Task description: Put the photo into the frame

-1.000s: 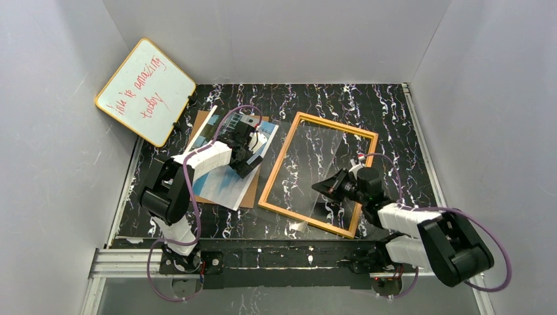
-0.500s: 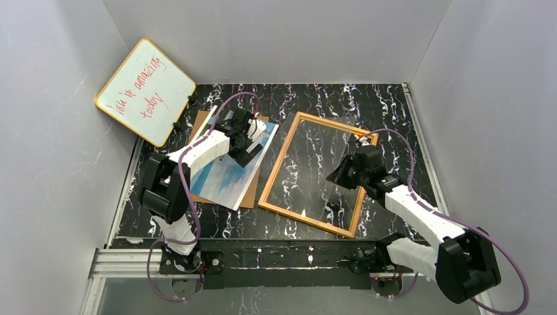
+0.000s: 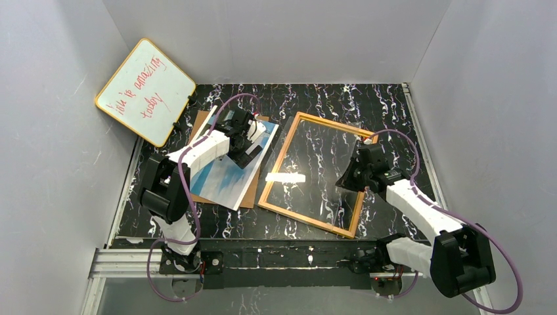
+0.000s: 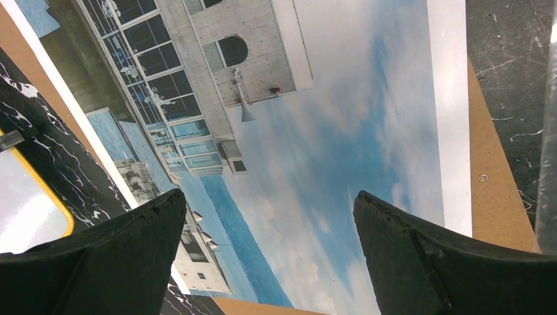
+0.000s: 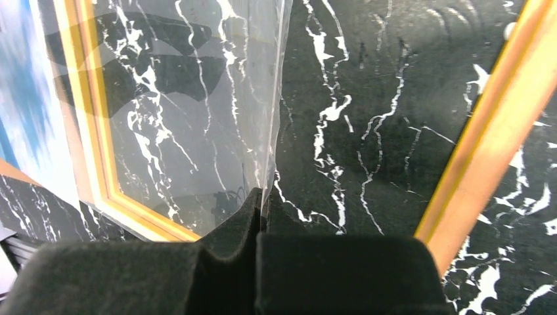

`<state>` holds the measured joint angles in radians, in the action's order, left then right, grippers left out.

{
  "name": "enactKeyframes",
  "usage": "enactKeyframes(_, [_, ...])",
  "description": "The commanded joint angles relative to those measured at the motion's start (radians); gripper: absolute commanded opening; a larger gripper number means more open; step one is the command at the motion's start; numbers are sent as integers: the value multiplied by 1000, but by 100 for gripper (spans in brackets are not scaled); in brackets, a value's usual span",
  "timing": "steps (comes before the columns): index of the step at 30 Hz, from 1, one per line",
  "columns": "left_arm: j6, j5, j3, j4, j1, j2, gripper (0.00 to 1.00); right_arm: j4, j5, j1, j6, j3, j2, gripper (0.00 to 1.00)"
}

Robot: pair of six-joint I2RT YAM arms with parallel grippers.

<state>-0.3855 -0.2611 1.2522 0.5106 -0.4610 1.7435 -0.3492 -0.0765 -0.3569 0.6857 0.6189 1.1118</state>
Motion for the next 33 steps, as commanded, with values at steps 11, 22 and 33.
enactKeyframes(11, [-1,14,14,32,1,-50,98,-104,65,78,-92,48,-55,1])
enactKeyframes(22, [0,19,9,33,1,-50,98,-130,66,98,-119,61,-76,1])
enactKeyframes(33, [2,16,10,33,1,-49,98,-155,71,104,-98,63,-77,1])
